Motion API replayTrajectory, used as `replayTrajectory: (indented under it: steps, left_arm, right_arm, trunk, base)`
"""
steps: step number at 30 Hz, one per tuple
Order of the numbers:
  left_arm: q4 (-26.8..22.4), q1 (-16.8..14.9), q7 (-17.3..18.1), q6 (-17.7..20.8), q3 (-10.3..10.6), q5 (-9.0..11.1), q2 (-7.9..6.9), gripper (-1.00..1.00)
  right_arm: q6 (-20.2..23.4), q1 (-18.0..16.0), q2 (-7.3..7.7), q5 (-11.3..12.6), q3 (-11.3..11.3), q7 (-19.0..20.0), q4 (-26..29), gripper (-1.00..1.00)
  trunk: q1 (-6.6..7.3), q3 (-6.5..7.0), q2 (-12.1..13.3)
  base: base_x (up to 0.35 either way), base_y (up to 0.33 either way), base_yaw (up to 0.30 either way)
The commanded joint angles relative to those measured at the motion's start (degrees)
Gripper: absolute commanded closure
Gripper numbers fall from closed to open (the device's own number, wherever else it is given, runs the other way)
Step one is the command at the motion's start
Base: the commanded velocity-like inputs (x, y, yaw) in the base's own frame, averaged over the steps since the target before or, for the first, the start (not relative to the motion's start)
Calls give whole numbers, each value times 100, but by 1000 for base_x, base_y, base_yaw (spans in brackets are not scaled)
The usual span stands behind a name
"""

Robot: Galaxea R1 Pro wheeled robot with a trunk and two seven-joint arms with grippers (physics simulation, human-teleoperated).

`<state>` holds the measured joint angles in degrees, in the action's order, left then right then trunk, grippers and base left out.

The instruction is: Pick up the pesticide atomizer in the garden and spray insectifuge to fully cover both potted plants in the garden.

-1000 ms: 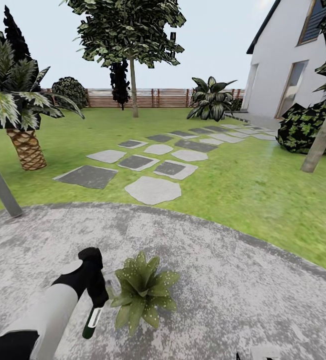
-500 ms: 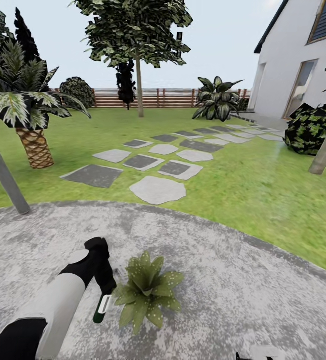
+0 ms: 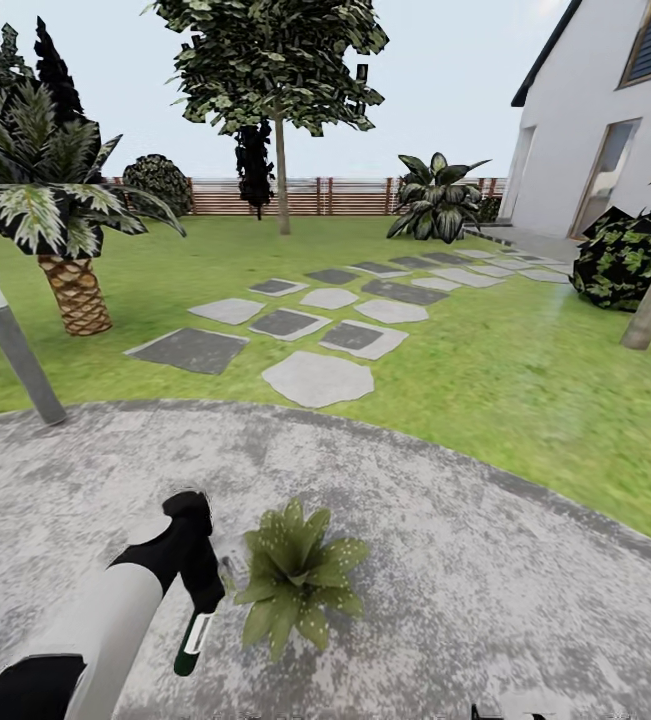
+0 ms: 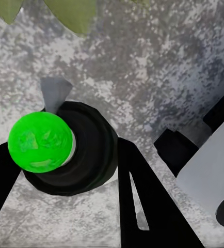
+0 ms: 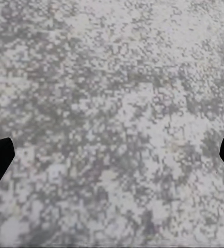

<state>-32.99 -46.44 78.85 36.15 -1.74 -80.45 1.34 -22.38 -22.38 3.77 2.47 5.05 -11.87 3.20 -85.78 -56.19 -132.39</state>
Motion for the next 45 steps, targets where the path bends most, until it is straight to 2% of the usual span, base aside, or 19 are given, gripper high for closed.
replayTrajectory:
  steps: [1,7,15,18,24,27,29,33,36,41,45]
  left_arm:
    - [-21,87,16,59,-19,-43,0,100]
    - [33,457,-433,51,-42,-36,-94,100]
    - [107,538,-457,45,-71,39,-95,100]
    - [330,562,-507,42,-67,40,-56,100]
    - [446,566,-600,50,-86,64,86,100]
    - [464,568,-834,51,-102,108,98,100]
    - [519,572,-1111,50,-126,219,66,100]
    - [818,585,-1549,44,-209,360,16,100]
    - [804,616,-1658,43,-247,458,66,100]
    - [489,618,-1651,50,-238,511,322,100]
    - [424,621,-1646,48,-241,515,271,100]
  right_arm:
    - [-12,-3,1,26,49,-26,-4,-100]
    - [-12,-3,1,26,50,-26,-4,-100]
    - [-12,-3,1,27,53,-26,-4,-100]
    - [-12,-3,1,28,49,-26,-4,-100]
    - [-12,-3,4,26,55,-26,-10,-100]
    - [-12,-3,14,19,63,-6,-31,-100]
    - [-12,-3,17,14,65,-1,-37,-100]
    - [-12,-3,23,10,66,0,-39,-100]
    - [-12,-3,27,16,66,-8,-39,-100]
    - [-12,-3,27,17,61,-25,-36,-100]
    - [-12,-3,21,17,64,-26,-27,-100]
  trunk:
    - [4,-5,-2]
    - [4,-5,-2]
    - [4,-5,-2]
    - [4,-5,-2]
    - [4,-5,-2]
    - [4,-5,-2]
    - [4,-5,-2]
    - [4,-5,-2]
    - [4,-5,-2]
    - [4,-5,-2]
    - [4,-5,-2]
  base:
    - [-245,141,0]
    - [-181,246,-51]
    - [69,291,-257]
    - [20,37,-275]
    - [2,4,-118]
    - [0,0,-7]
    - [0,0,-2]
    - [0,0,0]
    - [0,0,0]
    - [0,0,0]
    - [0,0,0]
